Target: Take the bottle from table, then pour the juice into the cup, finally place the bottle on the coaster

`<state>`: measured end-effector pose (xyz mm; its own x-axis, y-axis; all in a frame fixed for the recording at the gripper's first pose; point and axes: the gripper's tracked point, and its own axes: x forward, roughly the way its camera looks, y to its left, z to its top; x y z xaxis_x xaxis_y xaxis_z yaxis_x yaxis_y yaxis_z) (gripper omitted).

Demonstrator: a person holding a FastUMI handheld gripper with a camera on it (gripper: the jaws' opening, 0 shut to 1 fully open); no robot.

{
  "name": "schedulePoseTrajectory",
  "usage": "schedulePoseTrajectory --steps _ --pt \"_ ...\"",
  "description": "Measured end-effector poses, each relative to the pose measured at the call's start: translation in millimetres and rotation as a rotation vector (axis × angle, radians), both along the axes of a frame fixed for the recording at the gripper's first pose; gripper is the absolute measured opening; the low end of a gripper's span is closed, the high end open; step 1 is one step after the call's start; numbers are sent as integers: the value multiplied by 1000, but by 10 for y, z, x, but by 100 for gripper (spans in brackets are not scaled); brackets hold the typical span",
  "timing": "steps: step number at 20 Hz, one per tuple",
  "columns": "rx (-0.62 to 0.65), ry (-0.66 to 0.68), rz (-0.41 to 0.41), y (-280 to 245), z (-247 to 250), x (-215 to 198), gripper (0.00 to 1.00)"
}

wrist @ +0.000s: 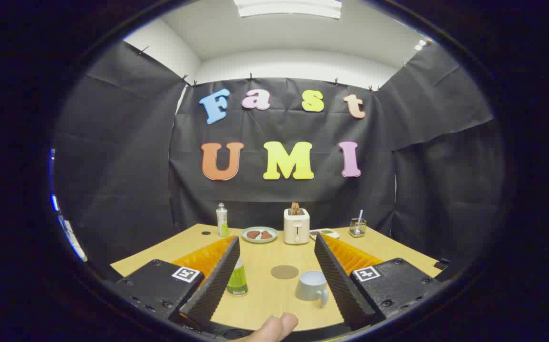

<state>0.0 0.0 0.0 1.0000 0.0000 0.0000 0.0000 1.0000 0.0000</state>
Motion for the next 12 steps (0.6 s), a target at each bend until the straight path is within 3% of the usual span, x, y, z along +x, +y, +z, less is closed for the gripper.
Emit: schedulePoseTrajectory --steps 12 --pt "-22 68 8 -54 -7 -19 100"
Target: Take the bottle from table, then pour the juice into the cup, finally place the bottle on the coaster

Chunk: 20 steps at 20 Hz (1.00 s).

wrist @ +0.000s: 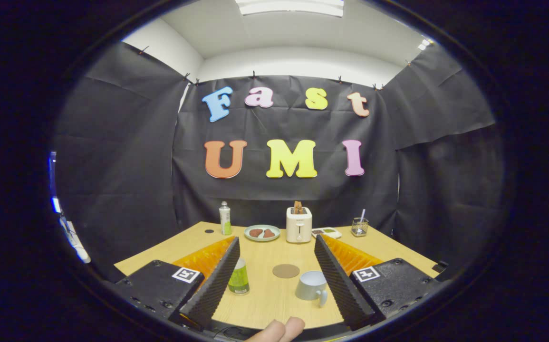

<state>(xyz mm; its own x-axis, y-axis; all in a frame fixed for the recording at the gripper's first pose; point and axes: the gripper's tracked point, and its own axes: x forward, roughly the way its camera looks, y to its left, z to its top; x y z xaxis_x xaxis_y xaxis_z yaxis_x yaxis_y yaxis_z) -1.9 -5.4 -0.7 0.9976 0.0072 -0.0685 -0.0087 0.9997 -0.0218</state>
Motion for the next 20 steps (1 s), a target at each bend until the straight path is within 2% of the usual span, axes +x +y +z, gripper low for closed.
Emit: schedulePoseTrajectory --steps 3,7,13,17,20 --pt "10 -6 -12 9 12 41 100" --pt "1 14 15 120 -153 151 100" --pt "-10 10 78 630 -487 501 100" --pt "-64 -24 42 810 -683 760 100" --pt "-96 14 12 914 -989 1022 100"
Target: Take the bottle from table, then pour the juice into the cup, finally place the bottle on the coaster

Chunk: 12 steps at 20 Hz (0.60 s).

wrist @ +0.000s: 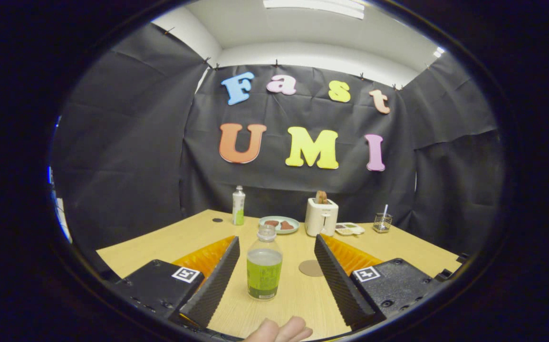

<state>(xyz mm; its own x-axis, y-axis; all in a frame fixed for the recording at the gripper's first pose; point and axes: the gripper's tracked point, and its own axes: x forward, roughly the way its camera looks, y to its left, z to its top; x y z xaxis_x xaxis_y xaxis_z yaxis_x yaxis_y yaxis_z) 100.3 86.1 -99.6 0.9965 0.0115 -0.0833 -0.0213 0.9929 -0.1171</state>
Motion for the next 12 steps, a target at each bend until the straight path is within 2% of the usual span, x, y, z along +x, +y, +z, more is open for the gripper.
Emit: schedulePoseTrajectory --steps 3,5,7,12 --pt "35 30 17 157 -272 271 100" --pt "16 64 -11 136 -465 431 100" --pt "5 79 -78 49 -593 563 100" --pt "19 72 -88 110 -725 767 100"
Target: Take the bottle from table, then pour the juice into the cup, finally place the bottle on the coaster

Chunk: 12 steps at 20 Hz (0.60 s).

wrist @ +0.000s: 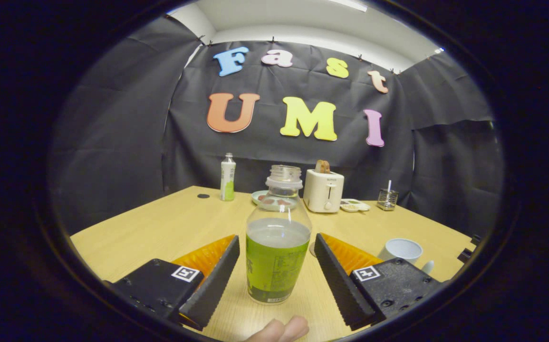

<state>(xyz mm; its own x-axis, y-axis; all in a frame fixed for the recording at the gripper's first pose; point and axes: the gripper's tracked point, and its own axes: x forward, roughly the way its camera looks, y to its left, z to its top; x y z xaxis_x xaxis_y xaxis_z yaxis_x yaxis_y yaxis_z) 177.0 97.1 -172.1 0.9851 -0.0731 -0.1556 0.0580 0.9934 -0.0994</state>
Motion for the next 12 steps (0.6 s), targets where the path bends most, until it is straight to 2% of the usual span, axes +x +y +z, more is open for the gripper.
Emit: schedulePoseTrajectory --steps 2,4,6,8,12 --pt "16 -36 -9 6 55 58 100" --pt "24 7 -18 -13 -77 157 91" --pt "16 23 -37 -20 2 119 81" --pt "22 33 -31 -7 -11 91 81" --pt "64 -3 9 12 260 -69 81"
